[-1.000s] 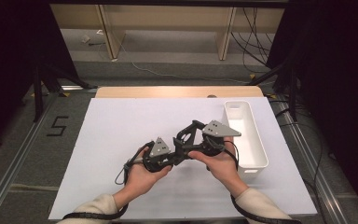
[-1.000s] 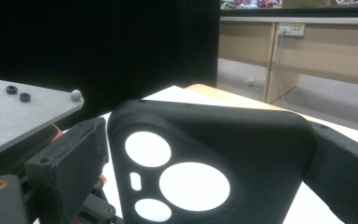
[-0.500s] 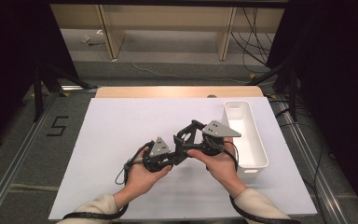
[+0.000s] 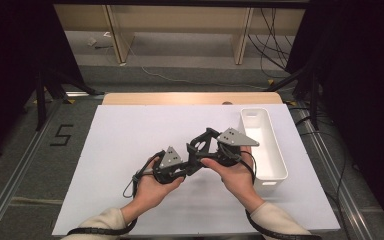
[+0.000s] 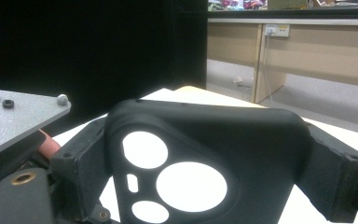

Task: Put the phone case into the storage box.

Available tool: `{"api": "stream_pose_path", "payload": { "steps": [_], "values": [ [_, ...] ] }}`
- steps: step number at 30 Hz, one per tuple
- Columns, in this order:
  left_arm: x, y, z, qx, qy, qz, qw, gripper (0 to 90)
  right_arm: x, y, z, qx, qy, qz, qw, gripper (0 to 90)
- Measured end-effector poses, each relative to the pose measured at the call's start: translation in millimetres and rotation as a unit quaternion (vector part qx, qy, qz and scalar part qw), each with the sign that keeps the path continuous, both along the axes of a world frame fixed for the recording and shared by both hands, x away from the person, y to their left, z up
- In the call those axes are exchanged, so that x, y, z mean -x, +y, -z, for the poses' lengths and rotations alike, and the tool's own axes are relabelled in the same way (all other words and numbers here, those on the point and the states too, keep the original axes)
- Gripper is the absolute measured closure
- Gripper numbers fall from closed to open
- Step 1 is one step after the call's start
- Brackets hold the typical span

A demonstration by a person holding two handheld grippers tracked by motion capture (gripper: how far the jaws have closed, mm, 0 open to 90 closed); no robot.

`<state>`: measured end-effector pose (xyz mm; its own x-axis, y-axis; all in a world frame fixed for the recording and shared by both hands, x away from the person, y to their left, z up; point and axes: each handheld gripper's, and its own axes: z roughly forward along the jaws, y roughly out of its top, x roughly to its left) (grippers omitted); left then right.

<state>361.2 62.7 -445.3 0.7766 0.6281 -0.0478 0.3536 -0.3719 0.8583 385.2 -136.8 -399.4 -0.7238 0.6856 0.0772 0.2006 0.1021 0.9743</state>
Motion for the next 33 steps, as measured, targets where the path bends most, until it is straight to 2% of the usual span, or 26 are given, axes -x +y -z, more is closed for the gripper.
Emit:
{"api": "stream_pose_path", "payload": {
  "steps": [5,6,8,9,10,13,14,15,17,19,23,28,33],
  "values": [
    [1.1,0.0,-0.6,-0.005,-0.018,0.012,0.9998,76.6,-0.1,-1.2,-3.7,-0.002,-0.001,-0.002,1.0,15.1],
    [1.9,-0.3,-0.3,-0.011,-0.025,0.027,0.9993,71.8,0.0,-1.6,-4.8,-0.005,-0.002,-0.002,1.0,15.1],
    [2.7,-0.3,-0.1,-0.014,-0.027,0.033,0.999,59.1,-0.5,-3.5,-7.8,-0.008,-0.006,-0.001,0.9999,15.1],
    [3.6,0.1,-0.3,-0.014,-0.029,0.034,0.9989,59.1,-0.5,-3.5,-7.8,-0.008,-0.006,-0.001,0.9999,15.1],
    [4.7,1.6,-1.8,-0.008,-0.027,0.044,0.9986,46.4,-1.4,-6.2,-10.1,-0.011,-0.009,0.003,0.9999,15.1],
    [5.6,3.9,-3.5,-0.007,-0.029,0.045,0.9985,24.7,-2.4,-9.7,-11.7,-0.012,-0.009,0.008,0.9999,15.1],
    [5.8,6.2,-4.4,-0.01,-0.028,0.046,0.9985,24.7,-2.4,-11.1,-12.4,-0.014,-0.005,0.01,0.9998,15.1],
    [6.0,7.7,-4.8,-0.011,-0.027,0.047,0.9985,13.9,-3.6,-13.9,-13.4,-0.016,-0.006,0.014,0.9998,15.1],
    [6.1,12.4,-5.6,-0.015,-0.029,0.047,0.9984,11.3,-3.8,-15.2,-14.1,-0.017,-0.006,0.016,0.9997,15.1],
    [6.2,18.3,-6.5,-0.018,-0.028,0.043,0.9985,0.0,-4.3,-18.1,-16.4,-0.019,-0.008,0.019,0.9996,15.1],
    [8.3,24.2,-7.5,-0.02,-0.032,0.043,0.9984,0.0,-5.2,-21.1,-19.0,-0.021,-0.011,0.022,0.9995,15.1],
    [11.0,39.6,-8.1,-0.014,-0.038,0.037,0.9985,0.0,-7.9,-26.8,-20.6,-0.022,-0.012,0.029,0.9993,15.1],
    [12.7,46.7,-7.7,-0.019,-0.036,0.038,0.9985,0.0,-9.2,-29.5,-22.0,-0.024,-0.015,0.032,0.9991,15.1]
  ]
}}
